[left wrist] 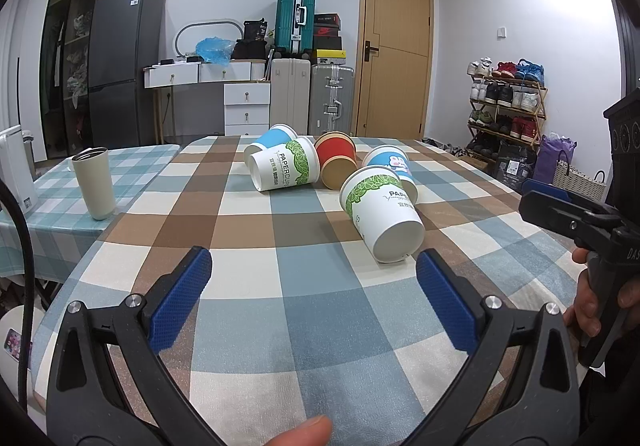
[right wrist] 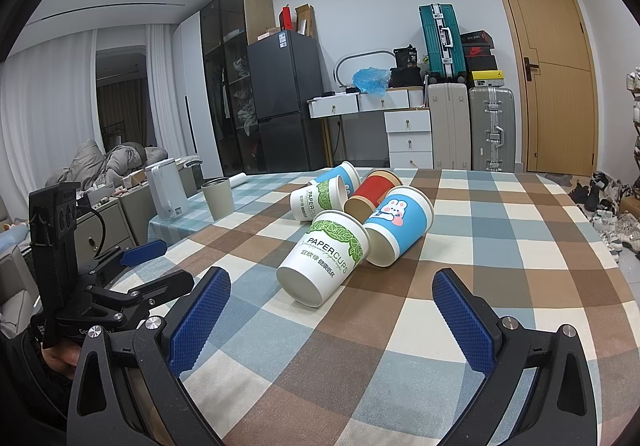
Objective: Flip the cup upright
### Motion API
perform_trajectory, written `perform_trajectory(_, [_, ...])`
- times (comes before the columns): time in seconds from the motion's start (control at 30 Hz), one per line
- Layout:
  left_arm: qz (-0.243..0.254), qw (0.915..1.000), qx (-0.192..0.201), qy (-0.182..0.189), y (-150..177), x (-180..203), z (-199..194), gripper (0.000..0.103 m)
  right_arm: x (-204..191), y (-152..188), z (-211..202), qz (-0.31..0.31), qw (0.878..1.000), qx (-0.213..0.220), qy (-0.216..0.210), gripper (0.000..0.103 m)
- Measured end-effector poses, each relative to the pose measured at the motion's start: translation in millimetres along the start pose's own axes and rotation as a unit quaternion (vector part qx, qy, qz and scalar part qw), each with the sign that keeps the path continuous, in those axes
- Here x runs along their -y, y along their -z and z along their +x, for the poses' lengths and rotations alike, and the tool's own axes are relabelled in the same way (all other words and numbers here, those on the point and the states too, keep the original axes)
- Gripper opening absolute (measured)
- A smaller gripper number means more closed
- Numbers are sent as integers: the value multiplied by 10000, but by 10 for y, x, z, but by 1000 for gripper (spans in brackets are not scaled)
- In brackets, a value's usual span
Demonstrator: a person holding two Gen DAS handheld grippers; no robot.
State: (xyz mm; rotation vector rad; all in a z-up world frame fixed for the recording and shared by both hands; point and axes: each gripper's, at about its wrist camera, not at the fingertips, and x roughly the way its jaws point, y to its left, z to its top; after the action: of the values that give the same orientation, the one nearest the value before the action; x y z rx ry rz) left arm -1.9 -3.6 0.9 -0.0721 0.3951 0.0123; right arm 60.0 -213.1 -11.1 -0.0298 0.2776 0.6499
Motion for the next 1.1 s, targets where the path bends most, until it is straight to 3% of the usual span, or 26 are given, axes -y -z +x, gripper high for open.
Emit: perform_trajectory(1.1, [-15,10000,62,24,-44,-6,-24,102,2,0,-5,0,10000,-2,5,103])
